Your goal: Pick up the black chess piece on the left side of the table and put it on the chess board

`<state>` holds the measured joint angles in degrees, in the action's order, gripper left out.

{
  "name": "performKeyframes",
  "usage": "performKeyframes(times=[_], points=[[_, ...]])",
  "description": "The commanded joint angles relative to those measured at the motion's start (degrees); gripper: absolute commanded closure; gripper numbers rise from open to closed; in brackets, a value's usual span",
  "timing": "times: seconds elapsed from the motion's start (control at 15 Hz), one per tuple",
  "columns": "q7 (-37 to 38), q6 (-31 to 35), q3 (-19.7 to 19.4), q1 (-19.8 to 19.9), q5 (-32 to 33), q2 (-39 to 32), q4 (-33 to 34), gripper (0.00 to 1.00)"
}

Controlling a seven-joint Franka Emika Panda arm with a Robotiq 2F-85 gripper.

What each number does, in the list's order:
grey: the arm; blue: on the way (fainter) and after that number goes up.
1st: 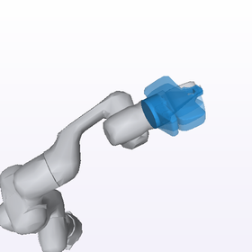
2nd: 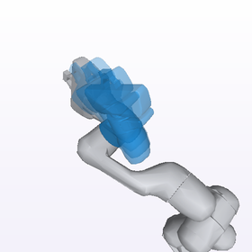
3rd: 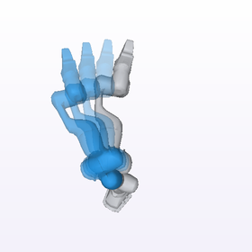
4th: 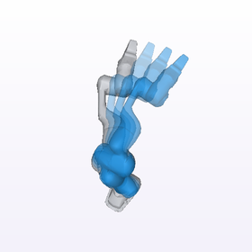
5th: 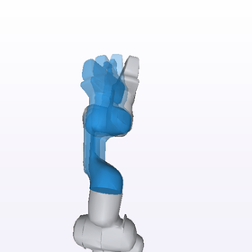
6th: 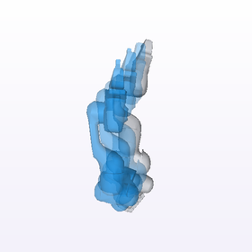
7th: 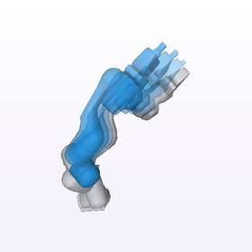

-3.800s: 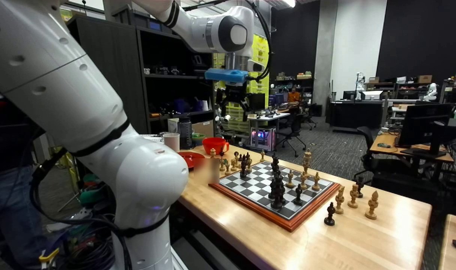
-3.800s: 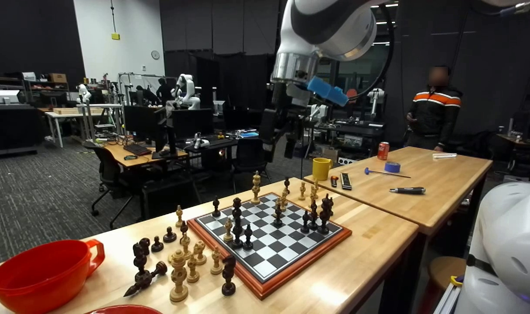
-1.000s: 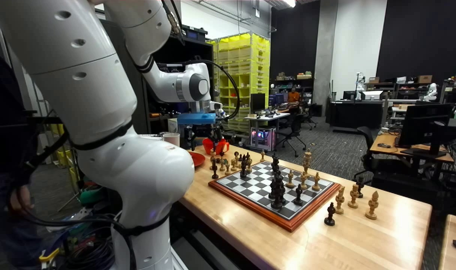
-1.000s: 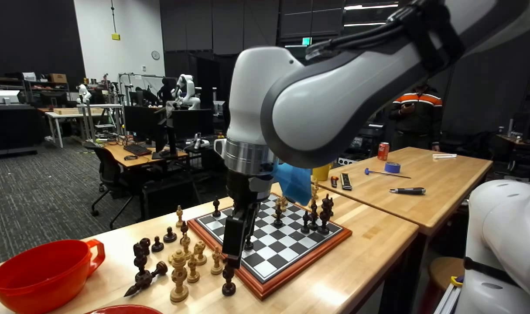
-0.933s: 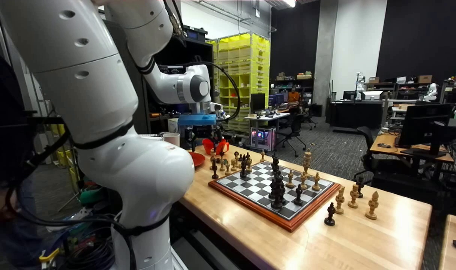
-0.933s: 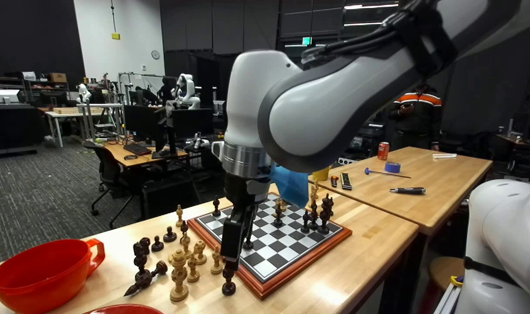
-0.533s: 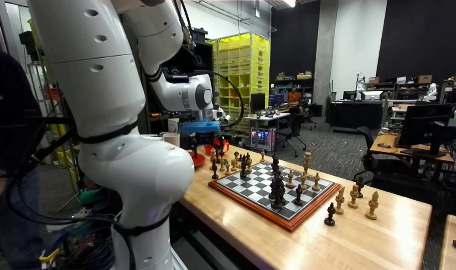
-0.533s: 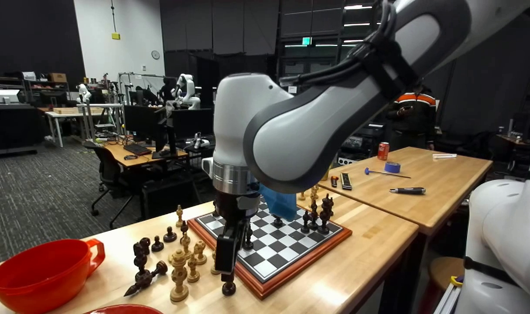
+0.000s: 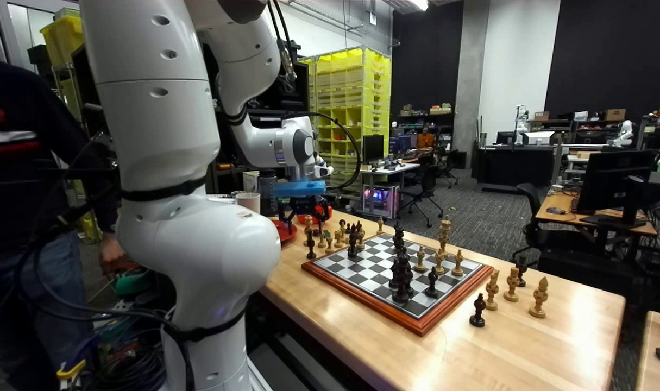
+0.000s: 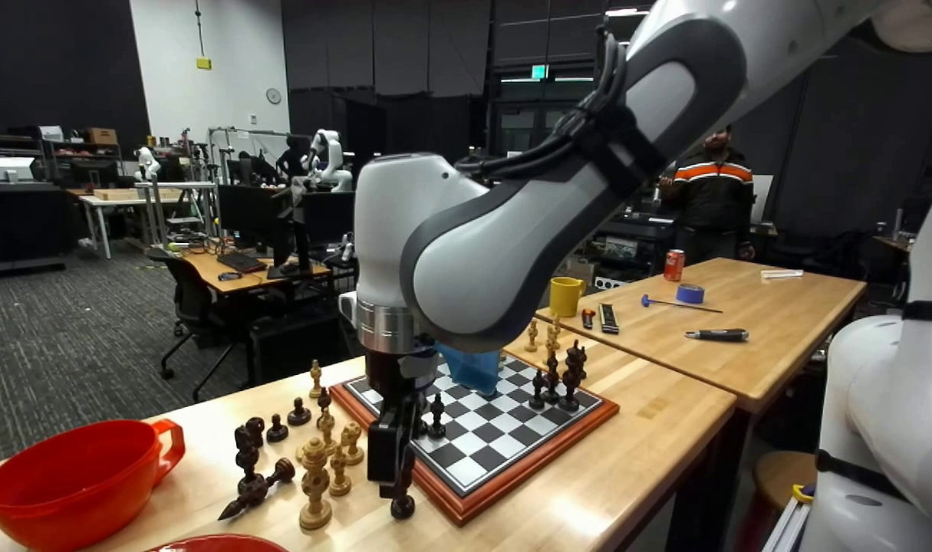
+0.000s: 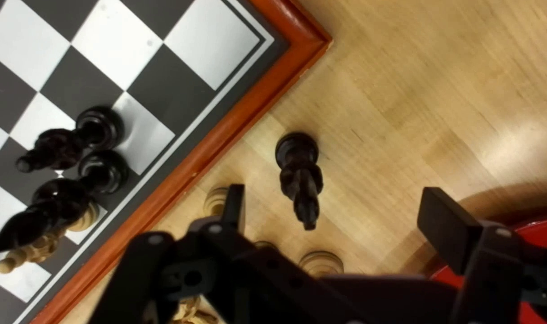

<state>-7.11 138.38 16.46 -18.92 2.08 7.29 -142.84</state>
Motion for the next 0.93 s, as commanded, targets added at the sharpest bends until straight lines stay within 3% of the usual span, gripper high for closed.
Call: performKeyframes(times=[0.0,0.6,0.87], points=[[-0.5,0.2,-0.1,1.0,1.4,-1.9,1.7,0.32],[0.0,-0.4,0.0,1.3,1.6,-1.7,1.9,0.99],[-0.3,-1.2,0.2,1.0,1.0,2.0,1.3,0.96]])
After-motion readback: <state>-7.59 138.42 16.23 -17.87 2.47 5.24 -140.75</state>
